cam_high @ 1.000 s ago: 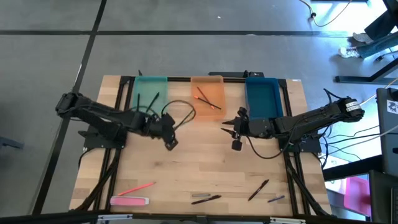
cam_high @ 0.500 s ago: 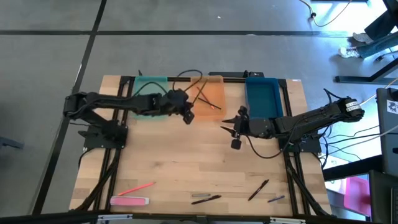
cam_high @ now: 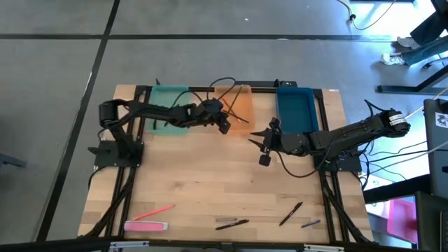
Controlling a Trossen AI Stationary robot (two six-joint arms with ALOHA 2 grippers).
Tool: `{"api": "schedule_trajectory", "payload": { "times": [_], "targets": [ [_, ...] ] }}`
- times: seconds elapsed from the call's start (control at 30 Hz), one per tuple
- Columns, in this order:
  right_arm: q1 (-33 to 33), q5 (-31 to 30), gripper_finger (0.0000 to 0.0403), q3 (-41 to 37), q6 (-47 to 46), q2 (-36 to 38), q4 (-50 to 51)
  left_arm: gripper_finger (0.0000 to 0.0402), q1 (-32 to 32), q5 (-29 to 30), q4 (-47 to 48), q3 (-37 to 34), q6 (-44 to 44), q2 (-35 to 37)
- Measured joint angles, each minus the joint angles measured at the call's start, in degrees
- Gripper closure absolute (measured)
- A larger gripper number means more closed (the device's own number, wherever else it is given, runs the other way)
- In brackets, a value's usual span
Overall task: Sort crayons/erasers/pens/pencils in bins
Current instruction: Put the green pencil into the orange bin
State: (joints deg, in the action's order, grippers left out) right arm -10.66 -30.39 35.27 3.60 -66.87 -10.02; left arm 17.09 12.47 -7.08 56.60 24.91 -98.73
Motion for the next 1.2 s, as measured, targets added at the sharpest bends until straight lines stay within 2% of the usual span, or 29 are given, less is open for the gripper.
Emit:
{"api": "schedule_trajectory", "payload": {
  "times": [0.37, 0.87, 1.03, 1.2],
  "targets": [
    [0.00, 0.00, 0.0282, 0.00, 0.10, 0.00, 0.02, 0.0397, 0.82, 0.07, -1.32, -0.02, 0.31, -5.96],
    [0.00, 0.00, 0.0282, 0.00, 0.12, 0.00, 0.02, 0.0397, 0.80, 0.59, -0.25, -0.02, -0.07, -6.10],
    [0.00, 0.00, 0.0282, 0.00, 0.10, -0.02, 0.02, 0.0397, 0.80, 3.10, 1.36, -0.02, -0.17, -6.08],
    [0.01, 0.00, 0.0282, 0.00, 0.14, -0.02, 0.02, 0.0397, 0.80, 3.10, 1.51, -0.02, -0.17, -6.08]
  ]
}}
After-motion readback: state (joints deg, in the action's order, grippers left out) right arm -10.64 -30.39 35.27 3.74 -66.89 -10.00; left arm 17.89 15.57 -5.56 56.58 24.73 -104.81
